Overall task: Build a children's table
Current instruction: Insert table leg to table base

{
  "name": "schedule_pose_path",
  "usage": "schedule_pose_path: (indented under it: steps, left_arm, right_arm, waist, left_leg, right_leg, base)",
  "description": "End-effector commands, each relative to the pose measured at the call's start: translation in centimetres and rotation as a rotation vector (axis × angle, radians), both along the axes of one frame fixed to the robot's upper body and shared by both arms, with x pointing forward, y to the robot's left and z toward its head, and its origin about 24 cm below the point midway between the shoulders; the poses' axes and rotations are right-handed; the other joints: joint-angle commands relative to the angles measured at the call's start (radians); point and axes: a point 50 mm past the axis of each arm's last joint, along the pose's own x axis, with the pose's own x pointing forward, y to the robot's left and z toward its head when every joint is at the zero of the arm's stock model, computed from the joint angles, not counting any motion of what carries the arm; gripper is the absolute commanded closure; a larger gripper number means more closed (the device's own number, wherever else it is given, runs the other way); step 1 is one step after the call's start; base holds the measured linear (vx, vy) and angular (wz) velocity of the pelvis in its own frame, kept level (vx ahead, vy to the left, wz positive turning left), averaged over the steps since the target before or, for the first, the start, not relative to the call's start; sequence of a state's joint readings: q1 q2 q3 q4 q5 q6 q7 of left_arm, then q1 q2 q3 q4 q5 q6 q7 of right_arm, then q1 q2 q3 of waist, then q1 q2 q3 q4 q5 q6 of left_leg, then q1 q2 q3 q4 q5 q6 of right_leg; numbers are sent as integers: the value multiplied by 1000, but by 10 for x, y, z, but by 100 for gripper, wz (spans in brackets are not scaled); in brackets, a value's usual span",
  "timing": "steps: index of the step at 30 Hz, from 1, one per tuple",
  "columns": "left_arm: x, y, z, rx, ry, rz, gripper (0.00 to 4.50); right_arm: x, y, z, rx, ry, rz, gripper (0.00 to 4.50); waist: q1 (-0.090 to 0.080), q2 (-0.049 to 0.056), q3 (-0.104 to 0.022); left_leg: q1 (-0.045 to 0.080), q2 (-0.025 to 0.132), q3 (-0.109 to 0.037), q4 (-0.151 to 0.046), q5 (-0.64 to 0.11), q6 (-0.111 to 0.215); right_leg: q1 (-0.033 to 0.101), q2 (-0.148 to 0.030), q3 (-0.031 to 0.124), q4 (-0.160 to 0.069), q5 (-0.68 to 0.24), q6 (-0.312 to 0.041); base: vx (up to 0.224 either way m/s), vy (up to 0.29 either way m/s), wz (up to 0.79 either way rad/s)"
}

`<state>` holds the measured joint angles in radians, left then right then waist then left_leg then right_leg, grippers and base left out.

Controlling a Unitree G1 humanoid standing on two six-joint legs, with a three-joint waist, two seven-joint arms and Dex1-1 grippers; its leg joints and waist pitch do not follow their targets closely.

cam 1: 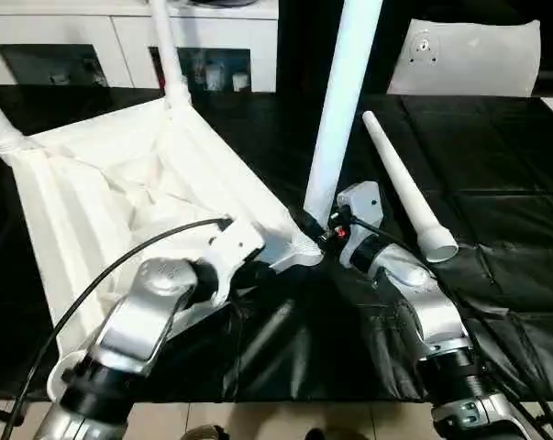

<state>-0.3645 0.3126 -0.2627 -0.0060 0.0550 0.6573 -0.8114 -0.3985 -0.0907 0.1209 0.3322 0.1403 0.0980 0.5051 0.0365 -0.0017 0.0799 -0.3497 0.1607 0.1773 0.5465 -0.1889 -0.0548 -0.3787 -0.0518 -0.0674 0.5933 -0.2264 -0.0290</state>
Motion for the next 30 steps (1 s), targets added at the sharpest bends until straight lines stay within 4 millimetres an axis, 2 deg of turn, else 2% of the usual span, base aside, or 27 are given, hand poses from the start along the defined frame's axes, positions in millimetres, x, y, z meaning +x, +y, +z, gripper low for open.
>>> schedule_pose_path:
  steps: [1,2,3,4,6,7,8,9,13,15,17,20,25,27,30]
  left_arm:
    - [4,-3,2,20,-30,-33,450]
    - [4,-2,4,15,-35,-49,450]
    - [4,-2,4,15,-34,-54,450]
    - [4,-1,4,20,-34,-71,450]
    - [4,-1,4,25,-34,-81,450]
    - [5,2,4,27,-37,-104,450]
    - [5,3,5,24,-38,-112,450]
    - [6,4,5,25,-38,-121,450]
    - [8,13,4,49,-43,-178,450]
    - [8,14,4,50,-41,-185,450]
    - [9,17,5,50,-36,-221,450]
    - [9,19,5,56,-39,-293,450]
    - [7,24,2,94,-18,-425,450]
    - [5,24,2,98,-14,-458,450]
    - [1,25,1,99,16,-554,450]
  right_arm:
    - [-18,8,-51,-53,248,40,182]
    - [-17,7,-50,-36,253,28,170]
    - [-17,6,-50,-33,251,23,157]
    - [-16,5,-50,-30,250,17,157]
    - [-16,4,-50,-29,250,15,139]
    - [-16,1,-51,-33,252,20,121]
    - [-17,0,-51,-25,262,28,121]
    - [-18,-2,-51,-30,263,29,113]
    - [-23,-11,-48,-20,238,48,73]
    - [-25,-13,-47,-29,233,47,67]
    - [-31,-20,-46,-13,254,78,35]
    - [-36,-32,-40,-28,219,123,12]
    - [-44,-57,-20,-55,156,226,4]
    - [-45,-61,-16,-67,148,246,4]
    - [-46,-70,-6,-123,122,316,4]
  waist:
    - [1,8,-30]
    - [6,18,-36]
    - [4,13,-38]
    - [2,13,-40]
    - [3,14,-38]
    - [6,24,-44]
    - [7,21,-45]
    - [8,18,-48]
    - [15,24,-57]
    - [18,24,-57]
    - [22,25,-60]
    - [24,24,-63]
    - [32,20,-67]
    - [31,19,-67]
    - [37,20,-69]
  left_leg:
    - [0,77,-38,-70,-282,36]
    - [3,77,-36,-66,-270,33]
    - [4,78,-34,-66,-261,36]
    - [-4,78,-35,-66,-232,41]
    - [-4,76,-33,-66,-234,45]
    - [0,77,-32,-61,-219,43]
    - [1,75,-30,-59,-213,47]
    - [-3,75,-31,-57,-187,52]
    - [-4,76,-28,-48,-124,72]
    - [-3,77,-28,-48,-113,75]
    - [1,78,-27,-47,-110,78]
    - [-1,79,-28,-45,-115,74]
    - [-4,76,-28,-37,-101,97]
    - [-6,77,-28,-37,-97,97]
    - [-3,79,-26,-32,-104,96]
  right_leg:
    - [21,-105,72,-106,-403,-139]
    - [21,-106,73,-102,-360,-149]
    - [23,-105,74,-101,-325,-157]
    - [28,-101,71,-90,-260,-174]
    - [28,-102,70,-91,-257,-178]
    - [30,-105,71,-89,-240,-191]
    - [30,-103,71,-91,-225,-195]
    - [36,-102,70,-82,-175,-204]
    - [44,-102,66,-67,-47,-228]
    - [44,-100,65,-65,-30,-229]
    - [46,-101,65,-63,-15,-232]
    - [49,-102,65,-57,12,-241]
    - [55,-102,63,-54,34,-242]
    - [55,-103,61,-53,30,-245]
    - [54,-105,62,-54,0,-244]
  base:
    - [0,0,0]
    - [0,0,0]
    - [0,0,0]
    - [0,0,0]
    - [0,0,0]
    - [0,0,0]
    - [0,0,0]
    - [0,0,0]
    - [0,0,0]
    - [0,0,0]
    - [0,0,0]
    - [0,0,0]
    - [0,0,0]
    - [0,0,0]
    - [0,0,0]
